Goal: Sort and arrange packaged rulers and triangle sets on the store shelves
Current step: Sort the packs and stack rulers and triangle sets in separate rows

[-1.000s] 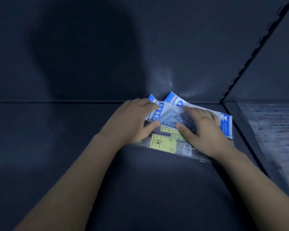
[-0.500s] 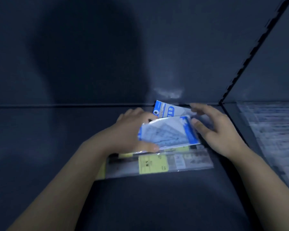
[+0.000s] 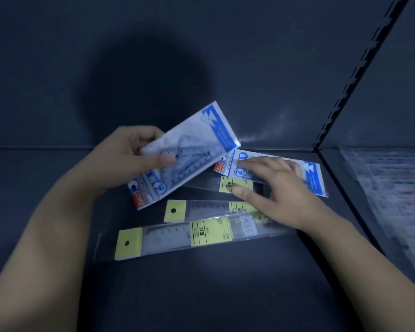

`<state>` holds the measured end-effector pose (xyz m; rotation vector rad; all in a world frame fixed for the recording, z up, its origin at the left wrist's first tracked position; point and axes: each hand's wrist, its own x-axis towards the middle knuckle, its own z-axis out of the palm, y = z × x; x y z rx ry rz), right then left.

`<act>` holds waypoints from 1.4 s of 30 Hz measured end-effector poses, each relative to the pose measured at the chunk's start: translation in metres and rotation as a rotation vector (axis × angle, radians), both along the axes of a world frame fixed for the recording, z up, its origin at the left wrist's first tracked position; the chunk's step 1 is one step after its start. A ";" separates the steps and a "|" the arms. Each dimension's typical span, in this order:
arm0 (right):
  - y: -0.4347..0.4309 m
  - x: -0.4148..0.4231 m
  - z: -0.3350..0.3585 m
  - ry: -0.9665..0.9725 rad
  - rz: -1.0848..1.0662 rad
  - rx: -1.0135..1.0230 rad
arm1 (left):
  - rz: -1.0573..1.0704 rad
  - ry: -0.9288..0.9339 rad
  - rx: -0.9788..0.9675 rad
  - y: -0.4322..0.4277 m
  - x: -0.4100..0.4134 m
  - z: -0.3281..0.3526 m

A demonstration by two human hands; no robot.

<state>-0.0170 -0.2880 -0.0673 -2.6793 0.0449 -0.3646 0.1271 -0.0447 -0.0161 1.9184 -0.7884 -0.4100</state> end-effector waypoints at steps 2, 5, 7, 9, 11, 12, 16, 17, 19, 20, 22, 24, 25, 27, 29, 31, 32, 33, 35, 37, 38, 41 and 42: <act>0.007 0.005 -0.002 0.009 0.024 -0.035 | 0.048 -0.008 -0.051 0.001 0.002 0.000; 0.014 0.008 -0.004 -0.031 0.048 -0.033 | 0.136 -0.055 -0.079 0.002 0.005 -0.001; 0.015 0.007 -0.004 -0.059 0.066 -0.026 | 0.167 -0.073 -0.084 0.001 0.004 -0.002; 0.015 0.007 -0.002 -0.066 0.057 -0.039 | 0.167 -0.075 -0.076 -0.002 0.003 -0.004; 0.012 0.005 -0.001 -0.055 0.015 -0.106 | 0.166 -0.082 -0.051 -0.004 0.002 -0.006; 0.009 0.004 -0.001 -0.036 -0.019 -0.147 | 0.170 -0.085 -0.042 -0.005 0.002 -0.007; 0.002 0.000 -0.001 0.030 -0.123 -0.264 | 0.170 -0.077 -0.021 -0.005 0.003 -0.008; 0.002 -0.001 -0.001 0.030 -0.121 -0.274 | 0.163 -0.081 -0.012 -0.005 0.003 -0.008; 0.003 -0.002 0.000 0.001 -0.059 -0.238 | 0.141 -0.094 0.006 -0.005 0.002 -0.007; 0.004 -0.002 0.002 -0.016 -0.011 -0.196 | 0.133 -0.095 0.004 -0.005 0.002 -0.006; 0.008 -0.003 0.004 -0.027 0.059 -0.146 | 0.133 -0.090 -0.017 -0.004 0.002 -0.006; 0.011 -0.001 0.004 -0.001 0.056 -0.156 | 0.136 -0.099 -0.018 -0.004 0.001 -0.006; 0.010 -0.001 0.003 0.007 0.042 -0.160 | 0.135 -0.103 -0.011 -0.005 0.001 -0.005; 0.008 -0.001 0.003 0.005 0.005 -0.161 | 0.129 -0.103 0.002 -0.005 -0.001 -0.005; 0.004 -0.002 0.006 0.005 -0.055 -0.172 | 0.119 -0.106 0.005 -0.005 -0.002 -0.005; 0.001 -0.002 0.007 0.020 -0.106 -0.176 | 0.112 -0.114 0.011 -0.006 -0.002 -0.004; 0.001 -0.002 0.008 0.037 -0.117 -0.150 | 0.109 -0.118 0.016 -0.007 -0.003 -0.004; 0.000 -0.002 0.008 0.055 -0.118 -0.098 | 0.107 -0.120 0.022 -0.007 -0.003 -0.003; -0.001 -0.001 0.011 0.099 -0.097 0.038 | 0.100 -0.111 0.034 -0.007 -0.004 -0.003; -0.001 0.001 0.014 0.176 -0.088 0.091 | 0.080 -0.099 0.035 -0.007 -0.005 -0.001; -0.002 0.003 0.015 0.220 -0.090 0.079 | 0.072 -0.095 0.033 -0.006 -0.006 0.000; -0.002 0.006 0.017 0.285 -0.083 -0.012 | 0.074 -0.114 0.029 -0.007 -0.007 0.002; 0.000 0.006 0.017 0.279 -0.080 -0.021 | 0.081 -0.125 0.031 -0.007 -0.007 0.002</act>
